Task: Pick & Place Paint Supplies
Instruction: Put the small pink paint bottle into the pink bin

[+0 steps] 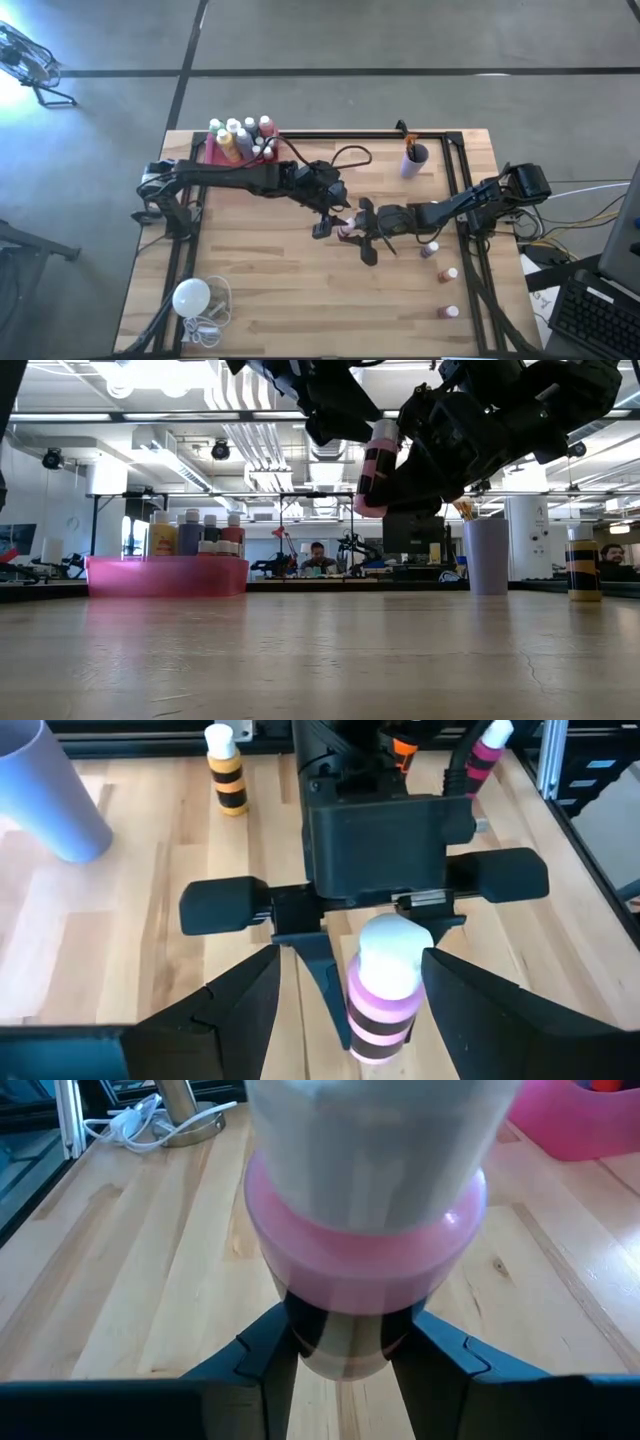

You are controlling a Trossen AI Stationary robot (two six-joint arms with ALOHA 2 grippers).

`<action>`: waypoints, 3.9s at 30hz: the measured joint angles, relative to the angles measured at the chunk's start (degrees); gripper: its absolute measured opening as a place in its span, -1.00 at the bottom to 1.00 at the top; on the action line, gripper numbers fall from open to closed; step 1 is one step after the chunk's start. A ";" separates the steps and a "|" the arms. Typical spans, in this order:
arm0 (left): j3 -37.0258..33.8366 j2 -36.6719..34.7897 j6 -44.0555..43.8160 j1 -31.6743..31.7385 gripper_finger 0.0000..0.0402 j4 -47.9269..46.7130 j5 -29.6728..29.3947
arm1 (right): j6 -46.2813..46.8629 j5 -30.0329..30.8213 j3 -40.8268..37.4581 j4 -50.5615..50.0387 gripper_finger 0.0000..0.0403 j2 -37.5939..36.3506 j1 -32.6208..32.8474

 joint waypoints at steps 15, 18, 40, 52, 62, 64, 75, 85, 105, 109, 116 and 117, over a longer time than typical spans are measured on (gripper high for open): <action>2.24 4.16 -1.23 -1.02 0.23 -1.33 3.20 | 0.00 0.02 -0.07 -0.44 -0.32 0.02 -0.02; 3.32 5.71 -1.19 -1.08 0.23 -1.86 3.15 | 0.00 0.02 -0.07 -0.61 -0.32 0.02 -0.02; 5.00 7.08 0.34 -1.01 0.10 -4.45 1.89 | 0.02 0.09 -0.07 -1.33 -0.36 0.31 -0.02; 4.98 6.95 0.47 -1.00 -0.39 -3.89 3.23 | 0.09 0.01 -0.07 -1.49 -0.35 0.31 -0.02; 5.00 6.95 0.46 -0.99 -0.39 -3.90 4.12 | 0.39 -0.01 -0.07 -1.38 -0.30 0.31 -0.02; 5.00 6.88 0.45 -0.99 -0.39 -3.91 4.18 | 0.89 -0.01 -0.07 -1.38 -0.27 0.31 0.01; 5.13 6.75 -0.34 -1.01 -0.39 -5.34 3.65 | 0.90 -0.07 -0.04 -1.61 0.01 0.31 0.01; 3.62 2.78 -3.15 -0.97 -0.39 -10.60 -13.77 | 4.41 0.36 -0.66 -7.10 0.33 0.31 0.03; -30.65 -28.48 -17.29 -0.86 -0.38 4.50 -41.65 | 6.39 17.65 -1.20 -5.46 0.56 0.31 -0.49; -36.38 -33.67 -19.46 -0.56 -0.38 6.66 -48.29 | 7.36 19.16 -1.20 -5.25 0.57 0.31 -1.15; -41.61 -38.66 -23.38 2.56 -0.38 7.01 -49.60 | 7.58 19.18 -1.20 -5.03 0.53 0.31 -2.36; -42.13 -39.01 -23.42 3.30 -0.38 7.10 -49.70 | 7.57 19.19 -1.20 -5.01 0.52 0.31 -2.41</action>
